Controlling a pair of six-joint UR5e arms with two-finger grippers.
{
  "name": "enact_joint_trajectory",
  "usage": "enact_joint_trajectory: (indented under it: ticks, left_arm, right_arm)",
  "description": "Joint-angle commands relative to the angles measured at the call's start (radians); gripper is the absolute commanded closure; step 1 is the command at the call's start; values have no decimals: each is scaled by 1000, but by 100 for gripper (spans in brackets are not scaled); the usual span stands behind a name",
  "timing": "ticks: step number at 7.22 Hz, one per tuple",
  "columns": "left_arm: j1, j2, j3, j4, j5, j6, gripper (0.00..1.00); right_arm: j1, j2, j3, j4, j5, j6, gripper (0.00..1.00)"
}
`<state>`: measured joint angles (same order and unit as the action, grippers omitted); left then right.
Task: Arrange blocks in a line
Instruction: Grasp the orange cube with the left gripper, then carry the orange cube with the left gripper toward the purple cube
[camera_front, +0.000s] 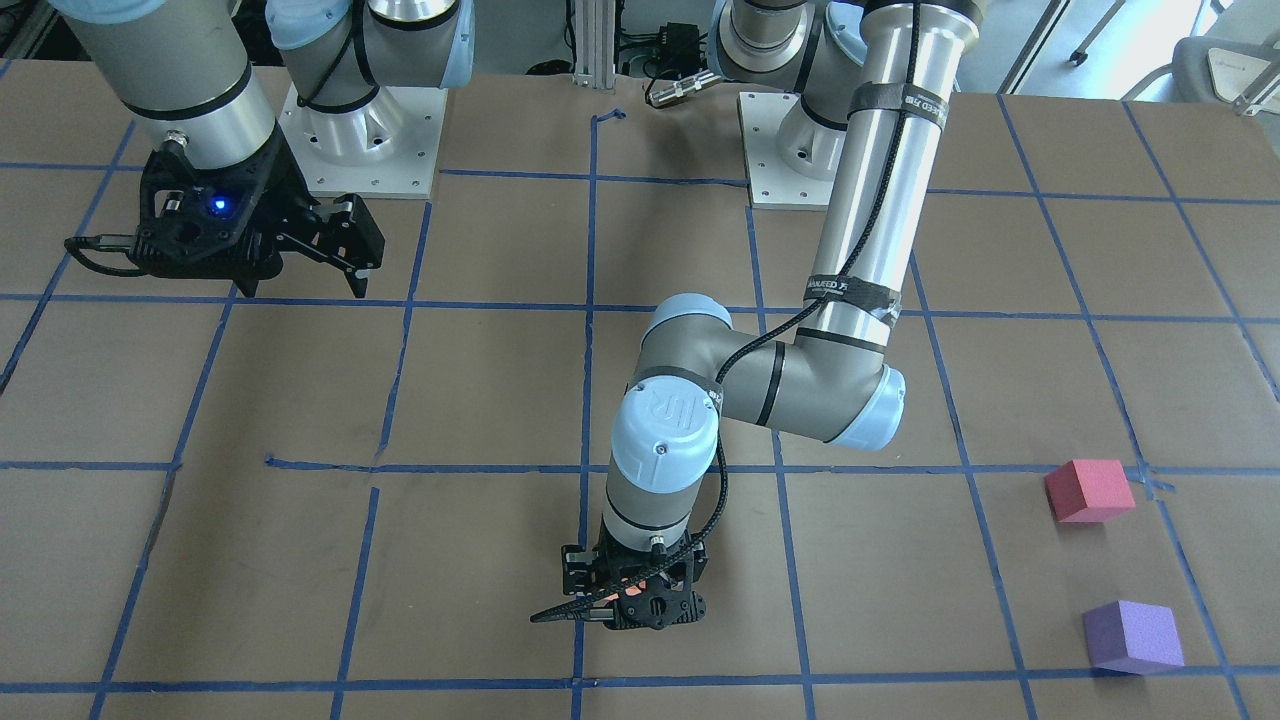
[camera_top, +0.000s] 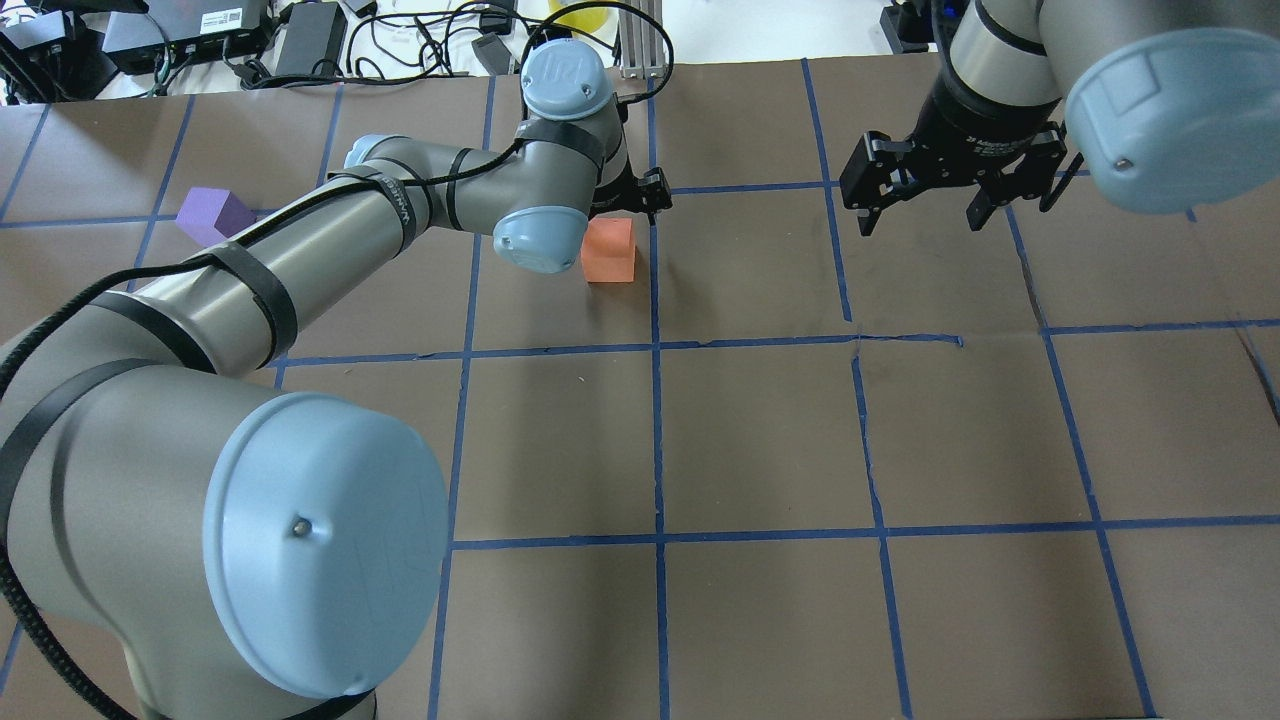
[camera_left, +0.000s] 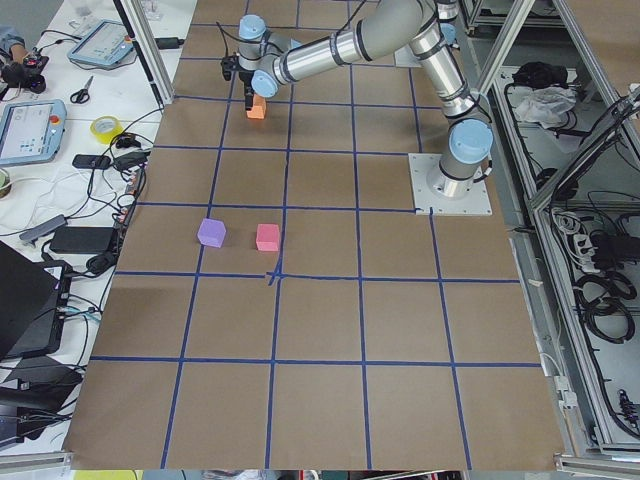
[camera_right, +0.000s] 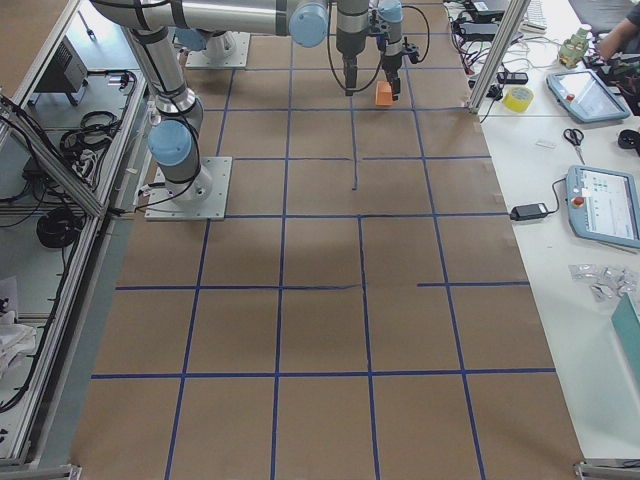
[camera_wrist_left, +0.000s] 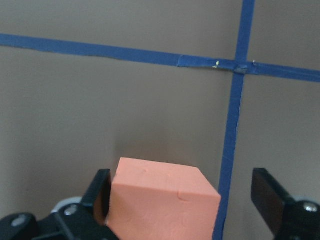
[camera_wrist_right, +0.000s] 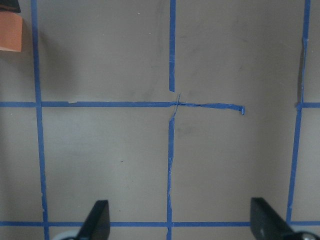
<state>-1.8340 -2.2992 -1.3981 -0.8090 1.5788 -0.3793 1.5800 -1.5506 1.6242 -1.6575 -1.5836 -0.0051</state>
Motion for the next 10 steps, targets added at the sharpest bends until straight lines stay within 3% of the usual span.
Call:
enact_joint_trajectory:
  ticks: [1,4,5,6,7,10]
  left_arm:
    - [1,29,-19,-9,52,17,100]
    - [68,145,-9,-86,17,20,100]
    - [143,202,-9,-160,-49,95,100]
    - [248,243,-7,-300,-49,253,100]
    - [351,277,-5,-358,-57,335,100]
    - [600,316,-5,-404,-57,703,100]
  right_arm:
    - [2,-8,-4,28,-1,2,0]
    - [2,-29,-4,28,5,2,0]
    - [2,-29,-4,28,5,2,0]
    - [2,-34,-4,28,5,2,0]
    - [2,-34,-4,30,2,2,0]
    - [2,-34,-4,28,5,2,0]
